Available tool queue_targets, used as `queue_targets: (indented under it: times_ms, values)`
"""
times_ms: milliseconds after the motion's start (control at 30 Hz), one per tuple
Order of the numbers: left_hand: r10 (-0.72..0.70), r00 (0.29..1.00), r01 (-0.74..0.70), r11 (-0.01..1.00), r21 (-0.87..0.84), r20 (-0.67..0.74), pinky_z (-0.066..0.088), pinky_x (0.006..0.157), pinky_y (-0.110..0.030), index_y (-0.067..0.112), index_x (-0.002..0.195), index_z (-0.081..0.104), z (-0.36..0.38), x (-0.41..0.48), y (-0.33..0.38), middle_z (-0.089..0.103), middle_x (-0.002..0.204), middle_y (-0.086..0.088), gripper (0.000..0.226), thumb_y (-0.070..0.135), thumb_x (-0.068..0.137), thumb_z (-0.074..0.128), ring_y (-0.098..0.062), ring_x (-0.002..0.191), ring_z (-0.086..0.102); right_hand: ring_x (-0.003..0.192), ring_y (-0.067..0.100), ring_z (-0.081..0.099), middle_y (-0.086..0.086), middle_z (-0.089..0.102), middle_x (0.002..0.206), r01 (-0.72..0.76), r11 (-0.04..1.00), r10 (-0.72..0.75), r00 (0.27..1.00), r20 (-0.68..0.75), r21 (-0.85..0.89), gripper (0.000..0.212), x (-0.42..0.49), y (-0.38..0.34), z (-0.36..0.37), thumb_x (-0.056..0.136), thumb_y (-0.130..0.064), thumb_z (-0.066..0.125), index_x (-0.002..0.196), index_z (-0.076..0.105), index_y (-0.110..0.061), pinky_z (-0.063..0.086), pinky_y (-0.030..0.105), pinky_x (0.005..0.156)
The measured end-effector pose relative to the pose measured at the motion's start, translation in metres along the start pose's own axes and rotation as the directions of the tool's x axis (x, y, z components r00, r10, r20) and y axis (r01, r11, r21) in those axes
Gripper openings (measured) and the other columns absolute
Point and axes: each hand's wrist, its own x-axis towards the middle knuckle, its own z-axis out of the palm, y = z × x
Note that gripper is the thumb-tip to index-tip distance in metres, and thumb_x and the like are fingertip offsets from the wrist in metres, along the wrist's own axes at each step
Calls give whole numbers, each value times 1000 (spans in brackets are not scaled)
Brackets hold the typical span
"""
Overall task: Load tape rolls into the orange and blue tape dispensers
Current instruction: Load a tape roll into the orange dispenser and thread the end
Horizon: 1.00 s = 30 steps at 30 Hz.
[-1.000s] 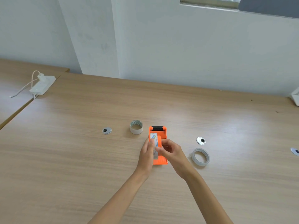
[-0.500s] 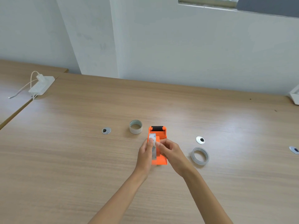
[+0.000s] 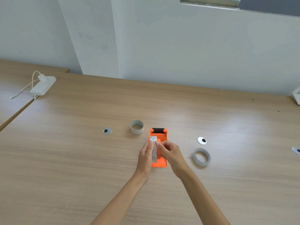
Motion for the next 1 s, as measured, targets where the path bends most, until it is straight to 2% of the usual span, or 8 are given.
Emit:
queue_targets:
  times_ms: [100,333,567,667,767,867,933,1000]
  values:
    - [1,1000,0,1000,11,-8,53,76,-27,12,106,66,-1,1,1,71,101,-11,31,26,102,38,-16,91,66,72,12,60,5,63,80,38,999,-39,994,106,16,24,-4,1,-7,88,-19,65,95,62,5,49,23,68]
    - [12,999,-13,1000,11,50,49,71,-7,11,119,60,5,-3,-3,70,108,0,31,25,102,37,6,90,67,55,6,52,-2,55,63,18,1000,-17,997,-79,15,21,-2,0,3,88,-23,64,74,61,-7,43,16,54]
    - [-21,999,21,1000,-21,25,55,75,-19,13,118,63,3,0,-2,72,111,-8,37,29,103,34,-11,97,70,71,16,62,5,66,77,-50,995,43,996,82,82,16,-1,1,-5,87,-24,65,87,66,-8,50,29,66]
    - [-67,995,71,996,-55,73,56,88,-33,14,120,64,1,0,0,72,113,-8,48,40,101,28,-18,104,69,70,19,62,10,66,78,-67,997,66,997,34,36,19,1,-2,-3,87,-24,65,83,64,-6,52,31,67]
    - [-64,993,70,996,-63,101,55,86,-29,15,122,62,0,-4,-2,71,115,-10,46,42,100,31,-14,102,70,64,23,55,11,61,70,-100,995,101,994,-40,24,27,4,-5,2,88,-29,64,72,57,-8,45,30,61]
    - [-31,988,39,998,-52,149,54,92,-38,16,128,56,-3,-6,-2,69,119,-12,43,33,90,45,-22,108,67,65,21,57,6,59,65,-127,991,127,992,26,32,32,2,-9,-2,90,-34,60,72,56,-8,49,31,66]
    - [-3,980,14,998,-55,198,51,95,-45,17,131,53,-8,-6,-2,68,119,-12,49,20,82,49,-28,110,65,70,17,61,4,61,73,-69,997,69,998,0,-46,29,-2,-10,-9,89,-34,61,78,57,-8,53,30,74]
    - [28,970,-16,999,-49,241,50,96,-44,20,133,50,-11,-6,-3,66,123,-8,55,12,78,51,-28,112,63,84,2,61,-2,63,94,138,960,-160,984,-73,-242,19,-7,-12,-18,85,-23,68,100,60,-15,52,17,79]
